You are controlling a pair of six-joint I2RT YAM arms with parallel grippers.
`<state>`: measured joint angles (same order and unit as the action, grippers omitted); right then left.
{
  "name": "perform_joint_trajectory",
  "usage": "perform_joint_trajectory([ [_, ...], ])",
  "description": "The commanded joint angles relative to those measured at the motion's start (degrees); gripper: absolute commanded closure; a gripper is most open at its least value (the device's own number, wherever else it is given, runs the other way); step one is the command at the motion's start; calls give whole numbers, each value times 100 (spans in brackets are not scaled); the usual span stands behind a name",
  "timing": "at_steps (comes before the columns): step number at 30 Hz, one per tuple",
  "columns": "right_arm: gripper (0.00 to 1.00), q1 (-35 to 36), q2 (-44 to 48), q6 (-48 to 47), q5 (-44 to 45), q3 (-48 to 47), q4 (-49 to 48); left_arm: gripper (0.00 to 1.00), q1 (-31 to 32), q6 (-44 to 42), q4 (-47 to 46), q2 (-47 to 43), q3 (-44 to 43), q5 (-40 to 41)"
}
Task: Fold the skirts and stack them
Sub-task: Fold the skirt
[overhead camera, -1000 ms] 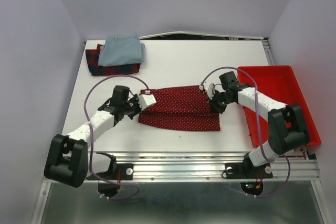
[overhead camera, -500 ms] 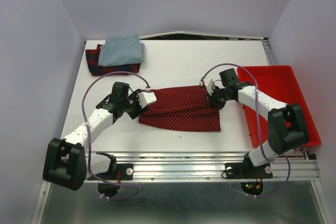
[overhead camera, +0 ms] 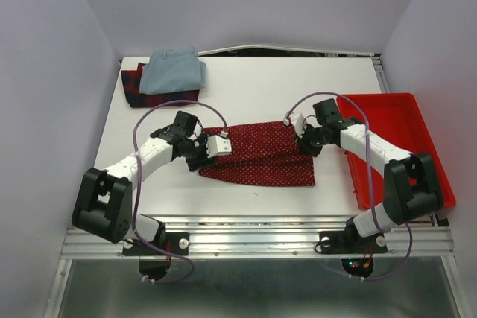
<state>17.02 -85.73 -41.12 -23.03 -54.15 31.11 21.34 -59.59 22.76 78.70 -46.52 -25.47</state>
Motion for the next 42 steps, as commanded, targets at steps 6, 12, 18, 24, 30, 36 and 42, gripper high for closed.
perform_joint_trajectory([
  [6, 99, 56, 101, -124, 88, -16, 18, 60, 221, 44, -97, 374, -225, 271],
  [12, 99, 56, 66, -133, 360, -341, 17, 100, 212, 167, -1, 296, -612, 350],
  [18, 99, 56, 487, -475, 448, -851, 597, 100, 318, 290, 492, -161, -990, 227],
  [24, 99, 56, 978, -844, 457, -150, 862, 100, 713, 387, 712, -320, -762, 210],
  [30, 99, 118, 919, -494, 299, 1090, 239, 100, 836, 475, 300, 189, -68, 525],
  [36, 99, 276, 321, -203, 307, 1442, -509, 100, 828, 694, -167, 551, 179, 965],
  [42, 99, 276, 382, -107, 448, 1048, -291, 100, 819, 896, -106, 375, -199, 1062],
])
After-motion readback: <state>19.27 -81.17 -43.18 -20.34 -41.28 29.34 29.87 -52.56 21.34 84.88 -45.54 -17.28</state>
